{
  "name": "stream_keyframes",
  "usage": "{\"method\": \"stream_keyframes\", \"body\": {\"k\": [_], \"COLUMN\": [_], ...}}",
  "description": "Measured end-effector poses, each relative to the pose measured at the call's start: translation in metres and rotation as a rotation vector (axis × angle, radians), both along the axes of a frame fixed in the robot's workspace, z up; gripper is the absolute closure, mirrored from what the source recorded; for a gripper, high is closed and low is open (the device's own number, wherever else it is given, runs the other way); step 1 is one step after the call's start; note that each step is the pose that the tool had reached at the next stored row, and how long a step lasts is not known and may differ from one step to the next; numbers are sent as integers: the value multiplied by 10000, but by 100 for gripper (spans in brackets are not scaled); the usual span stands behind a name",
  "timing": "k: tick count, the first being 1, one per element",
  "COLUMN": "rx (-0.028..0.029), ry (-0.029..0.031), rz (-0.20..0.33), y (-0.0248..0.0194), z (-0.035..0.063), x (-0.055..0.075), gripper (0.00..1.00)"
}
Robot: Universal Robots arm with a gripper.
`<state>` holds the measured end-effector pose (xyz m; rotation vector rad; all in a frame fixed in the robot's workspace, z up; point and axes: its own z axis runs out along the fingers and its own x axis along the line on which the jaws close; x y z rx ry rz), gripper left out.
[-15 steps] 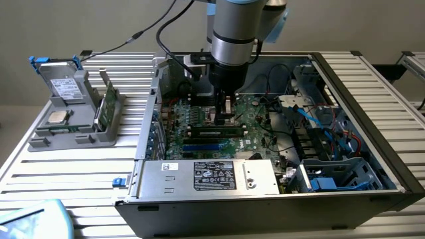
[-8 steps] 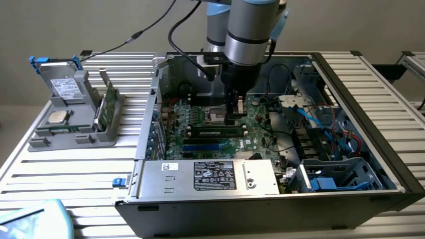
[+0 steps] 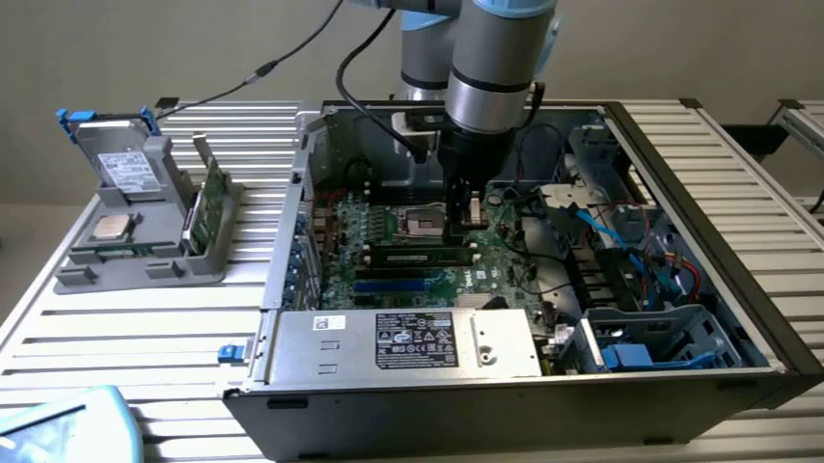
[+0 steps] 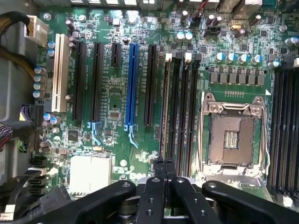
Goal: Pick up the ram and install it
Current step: 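Press down the ram until it locks into place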
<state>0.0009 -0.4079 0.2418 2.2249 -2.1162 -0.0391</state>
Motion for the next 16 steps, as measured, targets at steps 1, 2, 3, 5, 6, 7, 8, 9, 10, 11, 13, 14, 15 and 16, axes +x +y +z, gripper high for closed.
{"method": "stream_keyframes", "body": {"k": [1, 2, 3, 5, 6, 7, 8, 9, 10, 11, 13, 14, 15, 16], "rx": [0, 0, -2, -16, -17, -15, -16, -17, -17, -16, -17, -18, -19, -21], "ry": [0, 0, 1, 4, 3, 2, 3, 3, 3, 3, 3, 3, 4, 4], "rz": [-8, -12, -12, -13, -13, -12, -14, -17, -22, -29, -41, -47, -48, -49], "y": [0, 0, 0, -1, -1, -1, -1, -1, -1, -1, 0, 0, 0, 0], "z": [-9, -14, -14, -15, -19, -27, -36, -43, -50, -56, -65, -69, -71, -71], "x": [0, 0, 0, 0, 0, 0, -4, -9, -16, -24, -33, -36, -36, -36], "gripper": [89, 89, 89, 89, 89, 89, 89, 89, 89, 89, 89, 89, 89, 89]}}
